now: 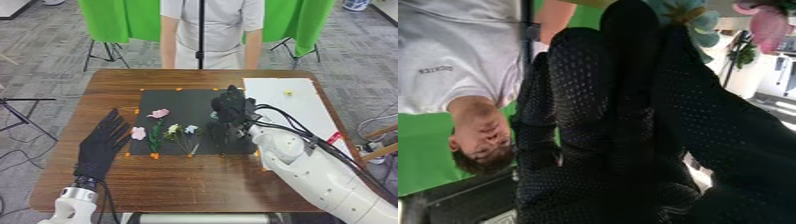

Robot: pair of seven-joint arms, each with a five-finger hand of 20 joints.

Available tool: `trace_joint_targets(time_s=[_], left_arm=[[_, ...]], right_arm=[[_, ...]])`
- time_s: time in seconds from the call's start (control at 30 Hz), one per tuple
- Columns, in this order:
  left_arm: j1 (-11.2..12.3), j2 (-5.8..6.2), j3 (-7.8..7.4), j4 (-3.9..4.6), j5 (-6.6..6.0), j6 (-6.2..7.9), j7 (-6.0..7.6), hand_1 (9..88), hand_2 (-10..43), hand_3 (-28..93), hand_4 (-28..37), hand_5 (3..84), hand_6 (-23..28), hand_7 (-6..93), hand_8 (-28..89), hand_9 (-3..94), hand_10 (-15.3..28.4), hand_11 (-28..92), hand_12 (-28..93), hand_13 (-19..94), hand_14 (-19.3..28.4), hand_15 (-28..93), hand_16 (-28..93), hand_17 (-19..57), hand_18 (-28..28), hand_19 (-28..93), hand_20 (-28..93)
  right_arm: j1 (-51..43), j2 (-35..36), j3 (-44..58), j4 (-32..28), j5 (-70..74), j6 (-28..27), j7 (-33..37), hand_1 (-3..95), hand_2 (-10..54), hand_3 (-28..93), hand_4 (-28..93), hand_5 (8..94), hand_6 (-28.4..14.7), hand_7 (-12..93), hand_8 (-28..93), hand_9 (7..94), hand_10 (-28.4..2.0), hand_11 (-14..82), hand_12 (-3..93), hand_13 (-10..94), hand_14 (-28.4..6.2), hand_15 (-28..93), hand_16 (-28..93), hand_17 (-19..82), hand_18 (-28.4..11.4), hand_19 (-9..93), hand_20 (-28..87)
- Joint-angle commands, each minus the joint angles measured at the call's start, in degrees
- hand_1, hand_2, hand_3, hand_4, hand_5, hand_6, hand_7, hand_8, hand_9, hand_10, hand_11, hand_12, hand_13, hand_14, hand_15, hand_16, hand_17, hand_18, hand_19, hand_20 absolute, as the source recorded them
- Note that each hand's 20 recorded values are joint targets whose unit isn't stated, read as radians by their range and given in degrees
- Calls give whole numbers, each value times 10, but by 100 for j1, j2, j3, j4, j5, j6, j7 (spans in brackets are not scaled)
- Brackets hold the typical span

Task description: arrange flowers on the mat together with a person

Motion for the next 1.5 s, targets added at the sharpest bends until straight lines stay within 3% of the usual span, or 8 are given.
trace_joint_targets(time_s=[0.03,0.4,0.77,0.93,1.3,1.5], left_arm=[[-20,-37,31,80,15,-121,-104,239,-24,739,-275,274,23,154,-84,195,101,127,134,163,118,138,59,-130,195,385,135],[-26,-50,52,86,13,-161,-158,240,-23,737,-275,275,23,154,-84,195,101,126,136,163,117,136,60,-130,196,386,135],[-26,-61,37,86,23,-159,-162,240,-24,737,-275,274,23,152,-83,195,102,128,135,164,117,135,61,-130,196,385,135],[-40,-62,39,84,14,-109,-176,240,-24,738,-274,274,23,152,-82,195,101,127,135,163,118,136,61,-131,195,385,135],[8,-88,6,54,14,-69,-151,240,-24,737,-274,274,23,152,-82,195,100,127,136,163,117,137,60,-131,196,385,135],[-4,-92,-10,58,9,-29,-143,240,-24,737,-274,274,23,153,-83,195,101,127,136,163,118,137,60,-131,195,386,135]], right_arm=[[17,5,-103,239,-180,431,321,488,-95,829,-283,729,34,421,-62,899,-49,151,445,761,-34,569,311,263,-173,728,393],[-294,-19,55,0,133,60,133,442,-95,827,-283,665,27,433,-76,837,-53,143,440,700,-46,570,298,231,-179,712,401],[-413,-6,8,-102,201,187,296,343,-95,879,-267,600,14,372,-71,693,-82,295,312,619,-71,631,219,202,-190,701,422],[-444,60,44,-215,147,101,341,311,-91,898,-244,585,15,358,-177,645,-93,345,255,586,-78,644,207,192,-194,698,428],[-456,77,348,-364,349,-217,535,302,-84,909,-237,540,5,353,-194,586,-99,347,242,532,-83,632,191,170,-196,685,423],[-710,169,835,-839,1075,-631,508,223,-27,917,-220,512,-14,320,-180,545,-115,333,237,480,-105,627,184,141,-210,669,425]])
